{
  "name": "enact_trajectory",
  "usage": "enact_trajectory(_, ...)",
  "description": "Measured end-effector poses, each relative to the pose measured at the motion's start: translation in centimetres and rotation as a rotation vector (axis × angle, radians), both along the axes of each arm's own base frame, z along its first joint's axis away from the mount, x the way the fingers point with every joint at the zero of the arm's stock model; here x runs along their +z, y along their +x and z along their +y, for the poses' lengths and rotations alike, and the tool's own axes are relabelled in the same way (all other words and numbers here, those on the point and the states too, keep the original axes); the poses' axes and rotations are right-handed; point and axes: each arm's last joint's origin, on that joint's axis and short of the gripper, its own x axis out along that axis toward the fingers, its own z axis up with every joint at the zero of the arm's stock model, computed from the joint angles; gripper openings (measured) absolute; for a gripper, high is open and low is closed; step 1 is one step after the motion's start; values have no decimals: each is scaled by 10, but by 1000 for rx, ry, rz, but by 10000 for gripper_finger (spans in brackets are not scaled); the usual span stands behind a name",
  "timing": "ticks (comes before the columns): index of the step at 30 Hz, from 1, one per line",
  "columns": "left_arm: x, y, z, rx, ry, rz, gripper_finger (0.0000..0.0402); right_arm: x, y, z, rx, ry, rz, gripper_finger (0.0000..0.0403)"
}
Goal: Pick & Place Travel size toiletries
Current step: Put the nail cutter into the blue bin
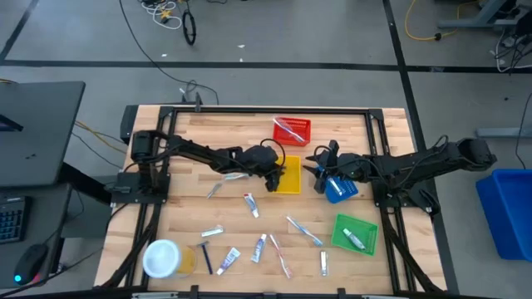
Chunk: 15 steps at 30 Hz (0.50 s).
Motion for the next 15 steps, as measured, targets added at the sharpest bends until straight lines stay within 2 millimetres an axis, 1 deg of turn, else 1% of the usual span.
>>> enact_trajectory(2,9,0,-1,-48,1,-25,124,0,0,0,0,0,0,153)
enact_trajectory(5,27,-3,-3,-93,-11,-77,119,0,0,0,-2,4,-4,152)
enact_trajectory(9,49,-13,-8,-198,10,-84,117,0,0,0,-3,9,-8,151)
enact_trajectory(13,65,-27,-19,-269,65,-24,121,0,0,0,-10,28,-15,149)
enact_trajectory(15,71,-36,-28,-309,79,23,124,0,0,0,-20,48,-23,150)
